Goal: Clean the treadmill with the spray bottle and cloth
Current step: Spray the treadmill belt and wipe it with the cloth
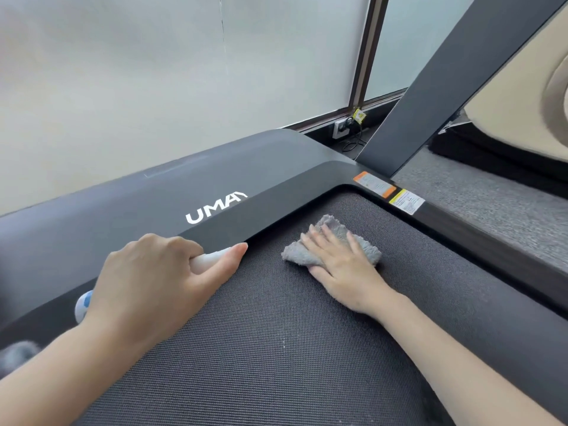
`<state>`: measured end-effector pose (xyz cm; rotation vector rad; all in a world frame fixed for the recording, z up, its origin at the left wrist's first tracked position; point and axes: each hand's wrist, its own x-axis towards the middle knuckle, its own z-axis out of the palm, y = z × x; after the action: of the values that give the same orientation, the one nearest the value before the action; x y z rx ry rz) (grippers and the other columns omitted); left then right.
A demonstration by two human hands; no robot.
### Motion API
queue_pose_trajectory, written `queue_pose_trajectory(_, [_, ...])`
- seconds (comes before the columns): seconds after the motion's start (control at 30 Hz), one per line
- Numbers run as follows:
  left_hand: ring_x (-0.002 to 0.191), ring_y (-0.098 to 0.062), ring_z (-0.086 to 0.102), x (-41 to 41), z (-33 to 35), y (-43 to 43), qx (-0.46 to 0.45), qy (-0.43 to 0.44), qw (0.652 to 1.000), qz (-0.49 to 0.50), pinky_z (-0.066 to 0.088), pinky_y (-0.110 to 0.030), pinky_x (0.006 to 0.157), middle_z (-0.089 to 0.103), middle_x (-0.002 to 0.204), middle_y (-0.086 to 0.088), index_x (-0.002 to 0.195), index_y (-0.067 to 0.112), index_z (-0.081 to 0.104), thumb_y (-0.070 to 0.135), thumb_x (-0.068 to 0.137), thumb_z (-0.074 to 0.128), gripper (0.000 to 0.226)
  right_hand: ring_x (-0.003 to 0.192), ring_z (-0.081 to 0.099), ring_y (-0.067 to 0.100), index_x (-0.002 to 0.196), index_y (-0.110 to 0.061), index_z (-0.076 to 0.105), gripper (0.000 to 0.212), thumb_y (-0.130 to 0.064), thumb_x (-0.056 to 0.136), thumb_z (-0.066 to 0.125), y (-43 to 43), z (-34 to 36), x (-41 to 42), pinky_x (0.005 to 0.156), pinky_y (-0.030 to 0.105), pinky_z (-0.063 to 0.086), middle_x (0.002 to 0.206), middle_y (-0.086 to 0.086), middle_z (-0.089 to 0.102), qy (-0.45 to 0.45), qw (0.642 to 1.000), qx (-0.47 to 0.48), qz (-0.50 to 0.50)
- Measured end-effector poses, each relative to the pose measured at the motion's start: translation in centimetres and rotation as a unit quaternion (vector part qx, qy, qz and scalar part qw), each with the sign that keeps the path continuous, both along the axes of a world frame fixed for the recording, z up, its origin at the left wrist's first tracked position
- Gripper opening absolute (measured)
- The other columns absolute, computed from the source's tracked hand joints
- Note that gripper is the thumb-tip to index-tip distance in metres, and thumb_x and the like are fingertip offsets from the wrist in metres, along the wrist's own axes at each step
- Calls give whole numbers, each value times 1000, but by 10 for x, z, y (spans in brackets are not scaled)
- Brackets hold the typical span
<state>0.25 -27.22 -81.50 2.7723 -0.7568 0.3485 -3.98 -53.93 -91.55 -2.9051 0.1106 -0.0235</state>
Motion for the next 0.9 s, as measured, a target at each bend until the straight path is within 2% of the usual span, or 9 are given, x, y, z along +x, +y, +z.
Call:
queue_pose_trajectory(0.07, [41,-18,44,-3,-1,-3,5,0,1000,-3,41,-28,49,28,36,4,42,16,28,80,74,21,72,143,-16,3,152,-32,2,57,-47,100,19,-2,-1,-3,118,41,-12,157,-15,-6,7,1000,-23,-8])
queue_pose_trajectory(0.23, [38,-17,36,-7,-1,-12,9,9,1000,-5,36,-27,46,23,35,5,42,18,23,81,73,20,70,144,-12,4,152,-30,2,55,-41,101,20,-10,-5,3,119,40,-9,158,-13,-5,-12,998,-34,-50])
queue_pose_trajectory(0.37, [38,-16,36,-8,2,-13,14,11,1000,-5,30,-26,45,23,36,5,42,18,23,81,72,19,70,144,-13,6,152,-29,-1,55,-40,102,18,-75,-3,-8,118,41,-7,159,-10,-9,19,986,-34,-160])
queue_pose_trajectory(0.47, [38,-17,36,-5,3,-11,8,16,1000,-5,31,-26,45,23,36,5,42,17,24,82,73,20,71,145,-8,4,152,-26,3,54,-39,102,17,-110,-4,-22,119,41,-3,159,-8,-5,30,972,-22,-234])
queue_pose_trajectory(0.6, [39,-16,37,-11,1,-10,8,23,1000,-6,36,-27,46,24,36,5,41,18,25,82,72,19,72,145,-8,7,151,-27,5,52,-40,103,17,-94,1,-17,118,40,-6,159,-9,-4,37,968,7,-249])
queue_pose_trajectory(0.77, [37,-13,29,-20,5,-14,1,25,1000,-15,28,-26,45,21,37,6,43,18,22,81,73,21,69,143,-10,3,151,-26,4,52,-39,103,18,-28,12,-25,117,35,-11,158,-11,-2,13,986,54,-157])
queue_pose_trajectory(0.9, [37,-14,28,-25,12,-17,4,16,1000,-19,25,-26,44,21,37,7,43,18,21,79,74,23,68,141,-19,-1,151,-31,4,57,-50,98,11,52,4,-52,116,36,-16,157,-16,-6,-2,999,43,-4])
